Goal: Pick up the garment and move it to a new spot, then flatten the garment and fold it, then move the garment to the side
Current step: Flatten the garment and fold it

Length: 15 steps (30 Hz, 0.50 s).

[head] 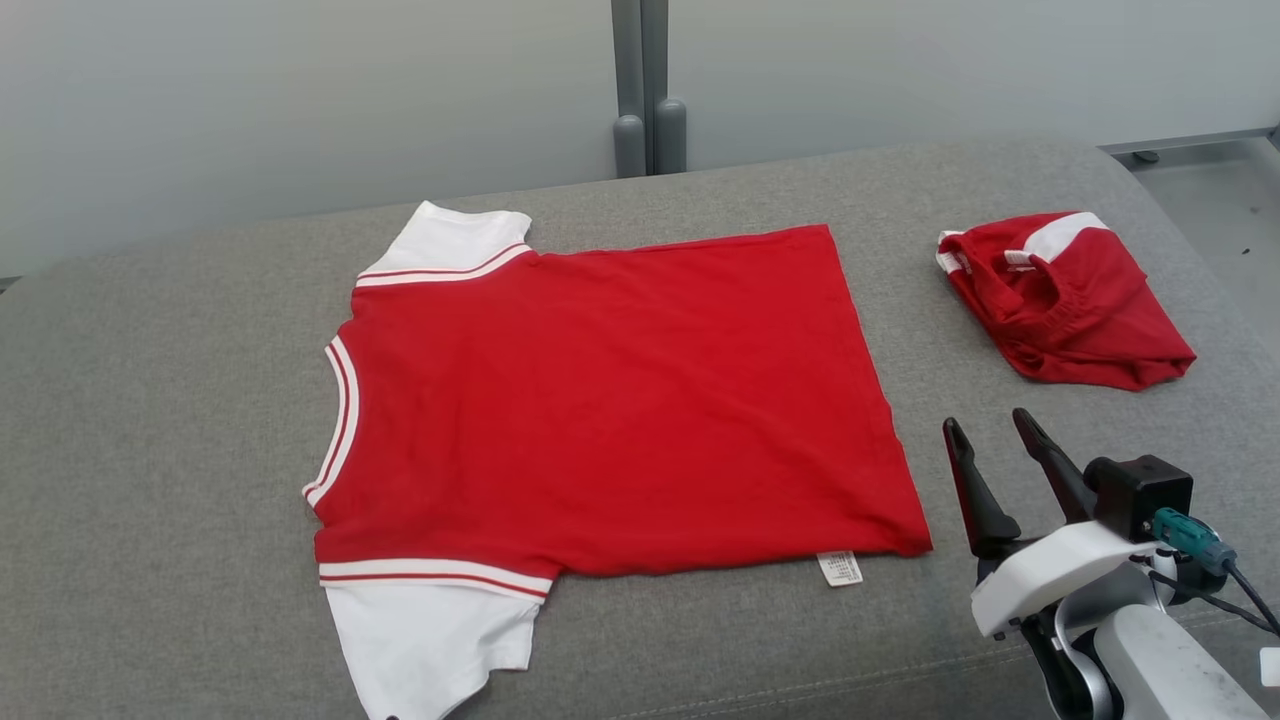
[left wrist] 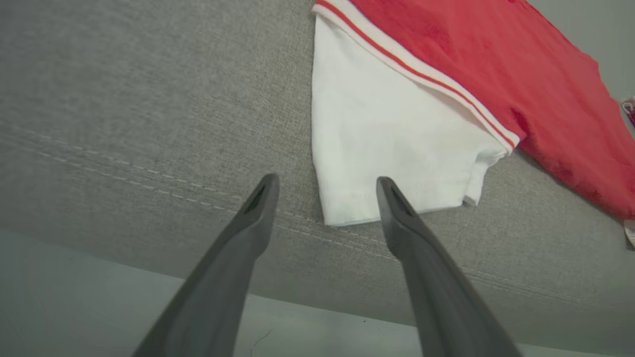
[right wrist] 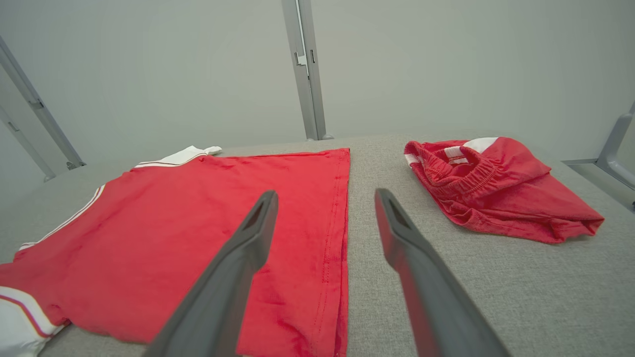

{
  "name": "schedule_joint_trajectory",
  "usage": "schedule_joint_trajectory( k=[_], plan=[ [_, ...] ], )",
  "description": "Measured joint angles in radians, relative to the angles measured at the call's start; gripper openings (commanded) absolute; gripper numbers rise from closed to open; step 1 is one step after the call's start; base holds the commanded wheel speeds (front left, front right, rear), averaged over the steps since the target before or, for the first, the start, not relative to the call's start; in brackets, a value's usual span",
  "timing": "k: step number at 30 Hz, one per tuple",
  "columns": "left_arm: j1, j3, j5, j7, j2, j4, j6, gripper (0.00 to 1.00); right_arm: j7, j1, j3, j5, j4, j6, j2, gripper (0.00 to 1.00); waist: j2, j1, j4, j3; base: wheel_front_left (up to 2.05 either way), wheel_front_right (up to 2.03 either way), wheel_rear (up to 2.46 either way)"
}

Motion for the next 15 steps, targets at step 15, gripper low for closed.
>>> schedule_joint_trajectory(
  k=[15],
  plan=[
    [-0.050, -0.038, -0.101, 0.010, -0.002, 0.086, -0.030, 0.87, 0.000, -0.007, 0.005, -0.010, 0.008, 0.022, -0.008, 1.00, 0.0000, 0.0000, -0.007, 0.025, 0.00, 0.00, 0.00]
  ],
)
